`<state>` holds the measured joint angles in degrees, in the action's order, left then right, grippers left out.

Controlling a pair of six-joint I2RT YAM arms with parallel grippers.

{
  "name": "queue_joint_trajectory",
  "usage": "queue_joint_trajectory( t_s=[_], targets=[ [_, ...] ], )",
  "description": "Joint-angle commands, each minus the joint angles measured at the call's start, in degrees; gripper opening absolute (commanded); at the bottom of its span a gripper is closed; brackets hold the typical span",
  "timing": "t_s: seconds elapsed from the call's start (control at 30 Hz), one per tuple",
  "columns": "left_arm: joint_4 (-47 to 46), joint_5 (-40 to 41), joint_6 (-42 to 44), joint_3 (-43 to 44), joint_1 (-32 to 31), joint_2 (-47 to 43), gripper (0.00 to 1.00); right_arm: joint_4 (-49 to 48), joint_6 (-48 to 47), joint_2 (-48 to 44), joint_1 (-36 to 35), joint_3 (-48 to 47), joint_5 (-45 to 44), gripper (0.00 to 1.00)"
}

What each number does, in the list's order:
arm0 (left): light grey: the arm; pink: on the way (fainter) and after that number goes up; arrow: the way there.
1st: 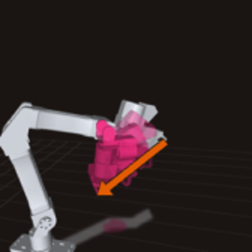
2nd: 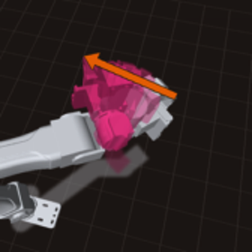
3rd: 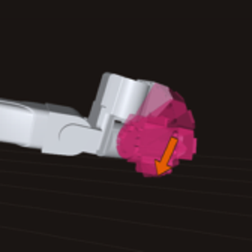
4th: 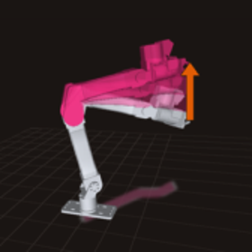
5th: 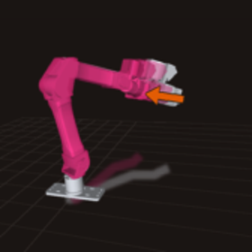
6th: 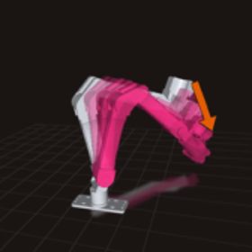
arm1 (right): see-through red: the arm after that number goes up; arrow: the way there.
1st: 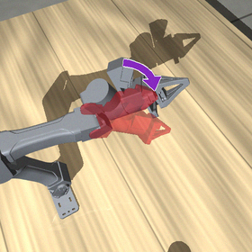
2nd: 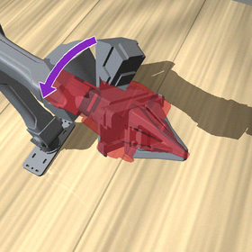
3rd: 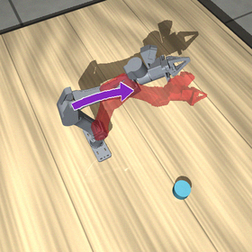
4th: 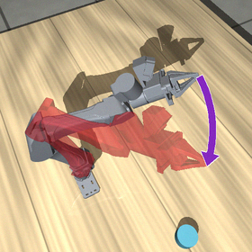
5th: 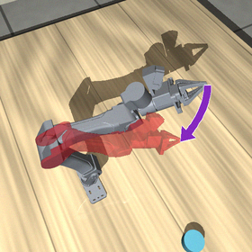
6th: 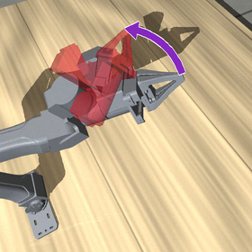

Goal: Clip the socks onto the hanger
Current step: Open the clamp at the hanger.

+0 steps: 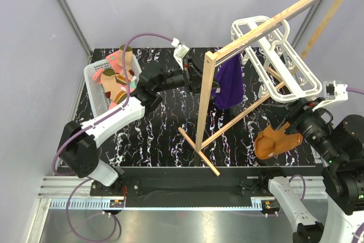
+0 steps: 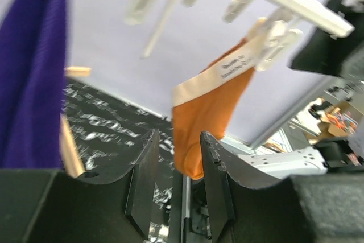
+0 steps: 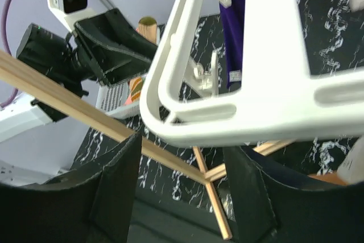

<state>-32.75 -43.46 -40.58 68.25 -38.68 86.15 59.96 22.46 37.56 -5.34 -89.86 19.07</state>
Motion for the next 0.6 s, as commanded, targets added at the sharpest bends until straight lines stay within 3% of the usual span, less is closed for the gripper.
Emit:
queue_joint_trajectory(
  t_s=[0.0,0.57],
  targets=[
    [-6.5,-2.0,-1.1,4.6,-1.5,1.9,0.41,-5.8,-3.6,2.0,0.1,-1.6,-2.5,0.67],
    [-9.5,-0.7,-2.7,8.8,-5.3,7.6,0.41,-17.6,-5.9,1.4,0.2,6.3,-6.8,0.65]
  ],
)
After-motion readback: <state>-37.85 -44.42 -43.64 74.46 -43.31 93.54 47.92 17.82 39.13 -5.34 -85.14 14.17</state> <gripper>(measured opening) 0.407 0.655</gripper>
